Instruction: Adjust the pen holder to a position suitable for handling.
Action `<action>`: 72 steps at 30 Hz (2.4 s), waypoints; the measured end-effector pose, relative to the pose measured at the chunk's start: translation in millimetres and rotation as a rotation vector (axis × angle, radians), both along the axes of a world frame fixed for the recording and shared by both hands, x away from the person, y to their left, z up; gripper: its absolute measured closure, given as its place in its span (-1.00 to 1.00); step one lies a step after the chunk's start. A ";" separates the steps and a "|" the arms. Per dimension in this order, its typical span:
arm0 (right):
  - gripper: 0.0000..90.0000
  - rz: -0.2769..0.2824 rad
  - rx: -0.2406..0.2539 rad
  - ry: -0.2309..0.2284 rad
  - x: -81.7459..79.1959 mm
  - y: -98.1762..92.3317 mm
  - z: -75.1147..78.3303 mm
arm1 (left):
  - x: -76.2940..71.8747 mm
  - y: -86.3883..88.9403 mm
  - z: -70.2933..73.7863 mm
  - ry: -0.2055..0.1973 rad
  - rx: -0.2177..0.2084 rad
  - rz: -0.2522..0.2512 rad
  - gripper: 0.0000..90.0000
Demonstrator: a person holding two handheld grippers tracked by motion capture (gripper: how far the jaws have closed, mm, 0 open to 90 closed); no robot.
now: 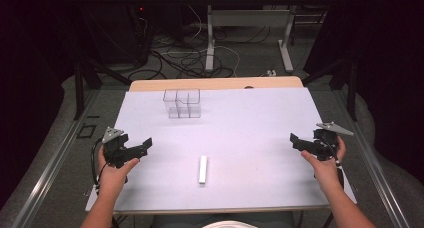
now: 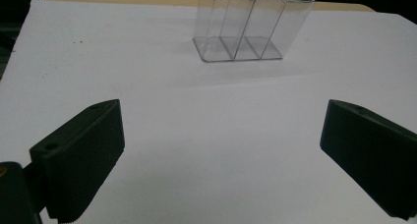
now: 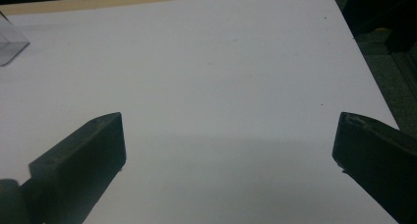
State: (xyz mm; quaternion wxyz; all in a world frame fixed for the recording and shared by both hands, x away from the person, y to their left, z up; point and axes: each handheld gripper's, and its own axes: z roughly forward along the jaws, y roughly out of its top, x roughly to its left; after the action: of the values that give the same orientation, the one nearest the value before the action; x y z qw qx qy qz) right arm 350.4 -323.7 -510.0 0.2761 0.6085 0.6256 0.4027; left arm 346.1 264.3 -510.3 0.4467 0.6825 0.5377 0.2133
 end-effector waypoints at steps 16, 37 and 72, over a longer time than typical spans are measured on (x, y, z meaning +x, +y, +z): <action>-1.00 0.032 -0.002 -0.016 -3.5 5.8 -1.4 | 2.5 -17.8 16.9 -0.023 -0.020 -0.023 -0.88; -0.95 0.037 -0.003 -0.003 -6.7 10.4 -3.5 | 39.1 -57.1 86.5 -0.076 0.021 -0.040 -0.65; -1.00 0.006 0.025 0.012 -6.1 8.5 -5.0 | 110.0 -79.4 122.8 -0.032 0.011 0.009 -0.35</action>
State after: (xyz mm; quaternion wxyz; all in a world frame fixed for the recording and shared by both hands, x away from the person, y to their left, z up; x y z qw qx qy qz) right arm 344.2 -315.2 -515.0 0.2634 0.6126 0.6239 0.4076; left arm 456.1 184.9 -387.5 0.4507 0.6789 0.5324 0.2293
